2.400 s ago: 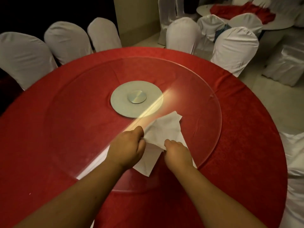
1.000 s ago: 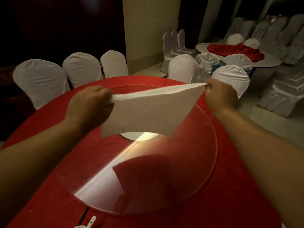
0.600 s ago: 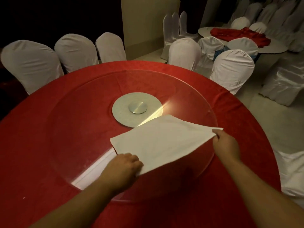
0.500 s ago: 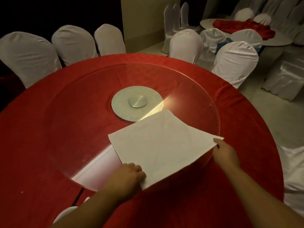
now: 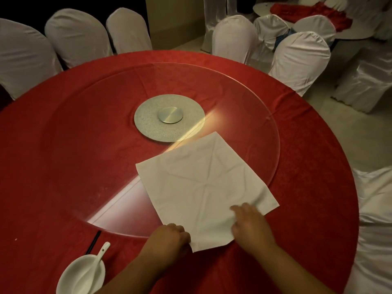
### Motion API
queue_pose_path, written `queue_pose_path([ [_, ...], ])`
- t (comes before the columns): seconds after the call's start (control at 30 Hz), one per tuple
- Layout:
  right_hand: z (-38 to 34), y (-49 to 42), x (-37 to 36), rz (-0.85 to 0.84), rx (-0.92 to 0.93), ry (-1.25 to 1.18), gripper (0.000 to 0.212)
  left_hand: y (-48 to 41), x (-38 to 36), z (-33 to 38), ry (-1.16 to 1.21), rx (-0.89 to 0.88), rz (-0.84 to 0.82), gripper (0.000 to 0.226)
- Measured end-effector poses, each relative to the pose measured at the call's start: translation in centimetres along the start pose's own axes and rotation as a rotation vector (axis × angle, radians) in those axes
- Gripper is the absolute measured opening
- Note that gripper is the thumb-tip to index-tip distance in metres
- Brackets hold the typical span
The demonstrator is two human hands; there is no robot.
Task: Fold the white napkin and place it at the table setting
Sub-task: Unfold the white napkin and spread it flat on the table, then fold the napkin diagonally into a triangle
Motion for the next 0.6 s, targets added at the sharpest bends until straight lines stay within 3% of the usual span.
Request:
queue_pose_path([
  [0.13, -6.7, 2.8, -2.6, -0.141, 0.345, -0.094, 0.058, -0.9, 0.0, 0.6, -0.004, 0.021, -0.022, 0.029],
  [0.2, -8.8, 3.3, -3.5, -0.188, 0.337, -0.085, 0.057, -1.2, -0.4, 0.6, 0.011, 0.035, -0.036, 0.03],
  [0.4, -10.7, 3.7, -4.3, -0.095, 0.16, -0.13, 0.027, -0.7, -1.9, -0.4, 0.039, -0.015, -0.023, 0.036],
  [0.6, -10.1, 2.8, -4.5, -0.161, 0.147, -0.178, 0.025, -0.6, -2.6, -2.1, 0.084, -0.068, 0.039, 0.054],
])
Point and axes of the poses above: each hand's wrist, its own y-axis away from the middle knuckle, its own x-axis out of the back of the hand, z = x × y, the point moved 2 cm from there along -y, towards the middle knuckle, and after that the axes turned 3 degrees about -z, right-handed, at the moved point
